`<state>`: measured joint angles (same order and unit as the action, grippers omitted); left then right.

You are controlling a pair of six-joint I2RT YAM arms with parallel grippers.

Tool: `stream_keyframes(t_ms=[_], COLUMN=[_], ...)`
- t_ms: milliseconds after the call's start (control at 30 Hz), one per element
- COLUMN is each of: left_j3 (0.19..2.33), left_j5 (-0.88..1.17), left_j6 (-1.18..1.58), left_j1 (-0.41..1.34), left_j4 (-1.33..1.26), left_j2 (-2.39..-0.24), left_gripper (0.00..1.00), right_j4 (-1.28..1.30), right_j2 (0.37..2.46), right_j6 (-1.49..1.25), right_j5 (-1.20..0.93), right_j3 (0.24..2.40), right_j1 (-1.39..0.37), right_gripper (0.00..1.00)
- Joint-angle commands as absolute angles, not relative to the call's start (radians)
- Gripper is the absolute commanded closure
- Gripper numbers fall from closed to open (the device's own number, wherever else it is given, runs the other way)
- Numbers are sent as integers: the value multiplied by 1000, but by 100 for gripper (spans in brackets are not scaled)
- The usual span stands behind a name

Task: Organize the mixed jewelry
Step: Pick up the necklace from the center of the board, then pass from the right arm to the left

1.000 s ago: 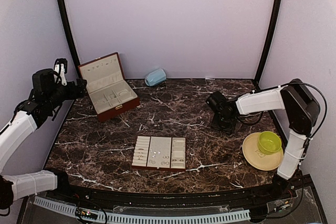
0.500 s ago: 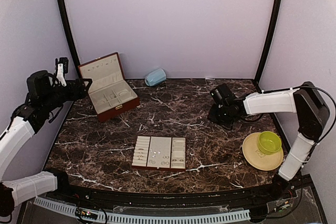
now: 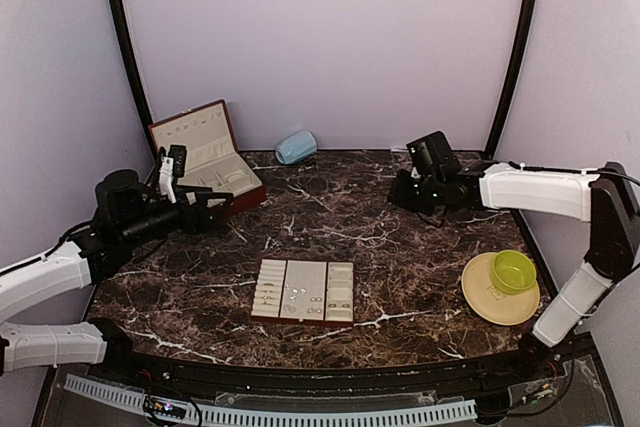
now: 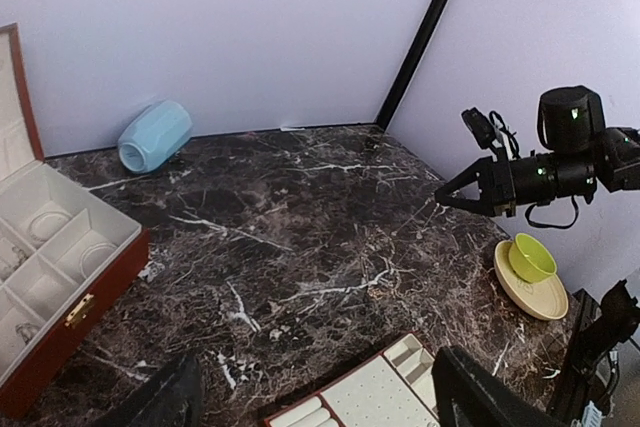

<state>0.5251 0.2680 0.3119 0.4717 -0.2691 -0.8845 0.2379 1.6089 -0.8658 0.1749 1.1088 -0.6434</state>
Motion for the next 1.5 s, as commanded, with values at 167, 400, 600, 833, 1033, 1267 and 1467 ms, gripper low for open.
stream_keyframes(t_ms=[167, 400, 600, 833, 1033, 1267, 1467], left_j3=[560, 742, 896, 1026, 1108, 1133, 1141], left_j5=[197, 231, 304, 277, 231, 172, 202], left_j6=[156, 123, 162, 140, 131, 159, 173], left_j1=[702, 811, 843, 858, 857, 858, 857], left_j4=[-703, -900, -966, -966, -913, -915, -933], left_j2=[-1205, -1536, -1752, -1919, -1991, -2021, -2042], left_gripper=[19, 19, 19, 19, 23, 32, 36], right_j4=[103, 30, 13, 24, 20, 19, 17], right_j2=[1460, 1414, 1393, 1371, 1355, 1356, 1355], right_j6=[-712, -681, -670, -664, -665, -665, -668], right_j5=[22, -76, -104, -131, -140, -147, -151], right_j3=[1076, 1033, 1042, 1065, 1066, 1073, 1071], right_j1=[-650, -652, -661, -676, -700, -719, -722], right_gripper=[100, 100, 100, 100, 100, 100, 100])
